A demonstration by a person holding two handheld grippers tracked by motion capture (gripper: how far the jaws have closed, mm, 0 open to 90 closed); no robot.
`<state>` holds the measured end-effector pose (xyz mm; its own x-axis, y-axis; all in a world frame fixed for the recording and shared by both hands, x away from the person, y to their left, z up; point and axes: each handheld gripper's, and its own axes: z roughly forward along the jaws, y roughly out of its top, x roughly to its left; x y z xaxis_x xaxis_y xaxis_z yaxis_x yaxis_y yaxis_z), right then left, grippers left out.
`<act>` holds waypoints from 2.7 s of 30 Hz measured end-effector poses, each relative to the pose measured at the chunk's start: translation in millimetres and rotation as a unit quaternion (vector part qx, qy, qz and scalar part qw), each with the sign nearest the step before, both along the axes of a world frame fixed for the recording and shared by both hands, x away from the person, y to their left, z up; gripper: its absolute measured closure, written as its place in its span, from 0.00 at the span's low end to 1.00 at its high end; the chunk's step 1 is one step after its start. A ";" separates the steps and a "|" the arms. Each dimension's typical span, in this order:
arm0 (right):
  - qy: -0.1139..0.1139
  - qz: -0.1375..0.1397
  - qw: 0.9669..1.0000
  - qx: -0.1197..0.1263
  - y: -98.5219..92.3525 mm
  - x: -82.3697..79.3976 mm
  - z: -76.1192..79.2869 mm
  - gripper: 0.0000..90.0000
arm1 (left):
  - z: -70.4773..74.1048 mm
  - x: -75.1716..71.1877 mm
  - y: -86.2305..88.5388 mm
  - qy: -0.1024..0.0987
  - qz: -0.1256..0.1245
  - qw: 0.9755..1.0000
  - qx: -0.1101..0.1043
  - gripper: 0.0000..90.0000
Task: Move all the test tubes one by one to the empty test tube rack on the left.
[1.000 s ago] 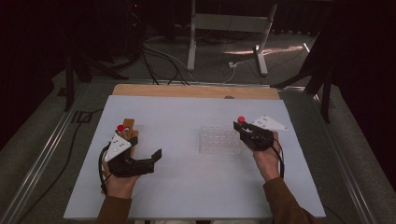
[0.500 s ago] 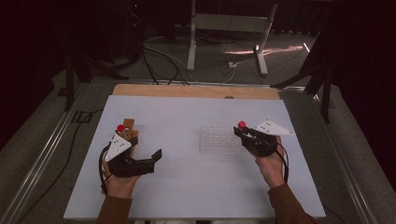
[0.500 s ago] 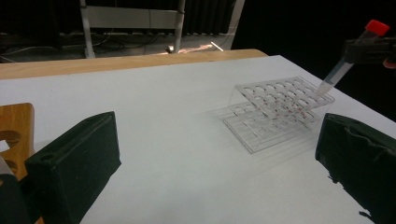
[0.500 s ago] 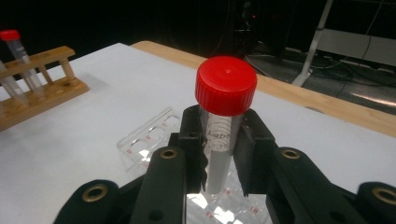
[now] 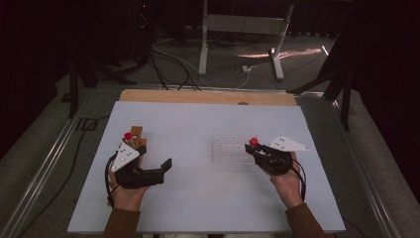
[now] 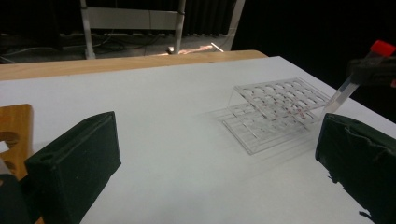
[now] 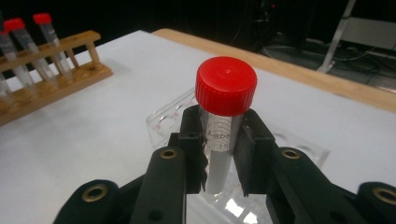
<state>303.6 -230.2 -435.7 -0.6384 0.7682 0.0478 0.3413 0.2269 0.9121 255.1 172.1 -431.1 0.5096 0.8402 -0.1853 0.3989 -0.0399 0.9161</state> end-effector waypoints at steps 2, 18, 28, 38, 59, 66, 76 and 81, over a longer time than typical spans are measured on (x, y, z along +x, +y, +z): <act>0.005 0.005 1.000 -0.010 1.8 -0.5 -3.6 0.82 | 0.7 -0.3 -3.2 0.000 -0.001 1.000 0.000 0.01; 0.024 0.051 0.998 0.002 21.8 -13.5 -9.5 0.82 | 15.0 8.8 -51.6 -0.008 -0.066 0.998 -0.001 0.01; 0.047 0.079 0.996 0.000 36.4 -13.7 -18.0 0.82 | 16.3 18.5 -85.5 -0.002 -0.113 0.994 -0.006 0.02; 0.053 0.094 0.994 -0.011 48.1 -15.1 -22.7 0.82 | 13.2 22.9 -113.7 0.006 -0.151 0.989 -0.002 0.15; 0.051 0.110 0.992 -0.020 54.8 -18.7 -22.9 0.82 | 0.3 32.3 -152.4 0.034 -0.203 0.978 0.032 0.78; 0.055 0.115 0.992 -0.018 51.0 -16.5 -22.1 0.63 | 3.6 30.8 -151.0 0.028 -0.188 0.981 0.031 0.79; 0.059 0.088 0.994 -0.001 33.5 -10.2 -19.0 0.17 | 13.8 29.0 -130.5 0.022 -0.169 0.985 0.014 0.79; 0.058 0.067 0.996 0.005 25.4 -7.4 -16.6 0.06 | 20.6 24.1 -115.5 0.018 -0.163 0.986 0.016 0.79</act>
